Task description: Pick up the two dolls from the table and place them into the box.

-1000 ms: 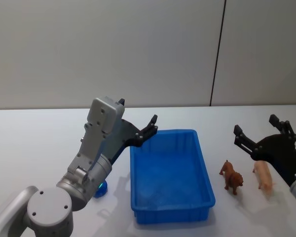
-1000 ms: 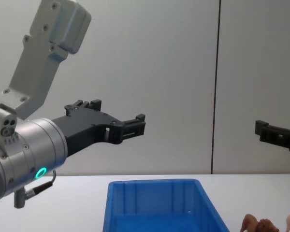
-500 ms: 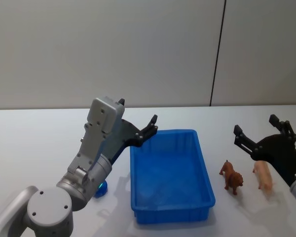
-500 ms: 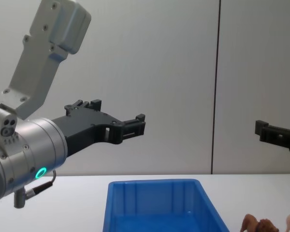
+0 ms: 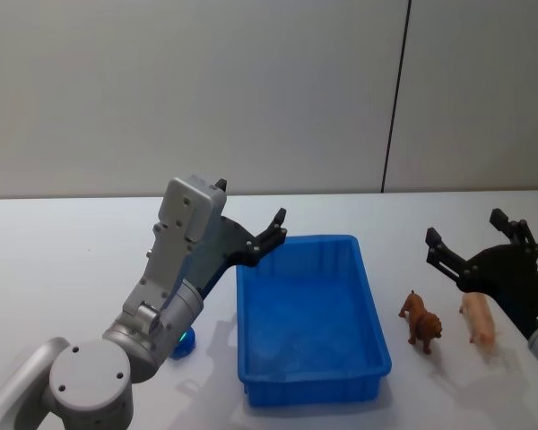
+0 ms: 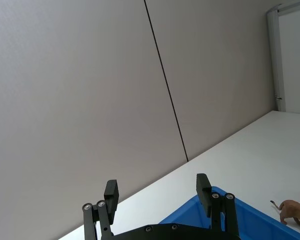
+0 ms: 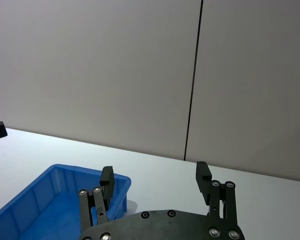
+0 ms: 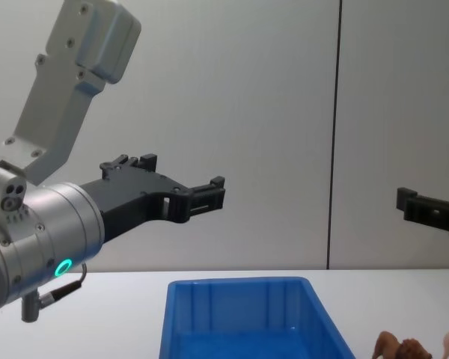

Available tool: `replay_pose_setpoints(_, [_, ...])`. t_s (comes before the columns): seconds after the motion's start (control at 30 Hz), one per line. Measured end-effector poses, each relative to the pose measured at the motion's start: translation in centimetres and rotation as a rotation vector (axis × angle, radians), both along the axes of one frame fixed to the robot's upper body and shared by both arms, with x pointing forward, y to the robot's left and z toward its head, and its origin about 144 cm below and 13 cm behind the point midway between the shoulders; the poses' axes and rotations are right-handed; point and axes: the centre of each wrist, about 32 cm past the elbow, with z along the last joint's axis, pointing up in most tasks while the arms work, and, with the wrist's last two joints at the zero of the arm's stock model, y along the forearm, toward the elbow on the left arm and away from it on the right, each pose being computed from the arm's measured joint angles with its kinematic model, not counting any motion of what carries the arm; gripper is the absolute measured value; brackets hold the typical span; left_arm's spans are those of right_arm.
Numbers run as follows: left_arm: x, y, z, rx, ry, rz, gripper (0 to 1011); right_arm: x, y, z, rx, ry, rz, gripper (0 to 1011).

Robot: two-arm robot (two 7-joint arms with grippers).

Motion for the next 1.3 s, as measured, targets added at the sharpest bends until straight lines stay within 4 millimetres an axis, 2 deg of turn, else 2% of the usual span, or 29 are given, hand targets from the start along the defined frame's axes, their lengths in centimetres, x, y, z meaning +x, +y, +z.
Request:
replay_pose_setpoints(0.17, [0.0,0.0,0.0,0.000,0.000,0.000,1000,-0.5,-0.5,-0.1,-0.002,0.006,-0.016,1001])
replay_pose_setpoints(0.57, [0.0,0.0,0.0,0.000,0.000,0.000,1000,-3.5,-3.8,-0.6,-0.020,0.054,-0.139,1001])
replay_pose_setpoints(0.73, [0.0,0.0,0.0,0.000,0.000,0.000,1000,-4.0,-4.5,-0.6,-0.030,0.082,-0.172,1001])
replay_pose_setpoints(0.97, [0.0,0.0,0.0,0.000,0.000,0.000,1000,-3.5,-4.9,-0.6,-0.045,0.141,-0.203,1001])
replay_pose_setpoints(1.3, [0.0,0.0,0.0,0.000,0.000,0.000,1000,-1.3,-4.2,-0.9,-0.060,0.244,-0.228,1001])
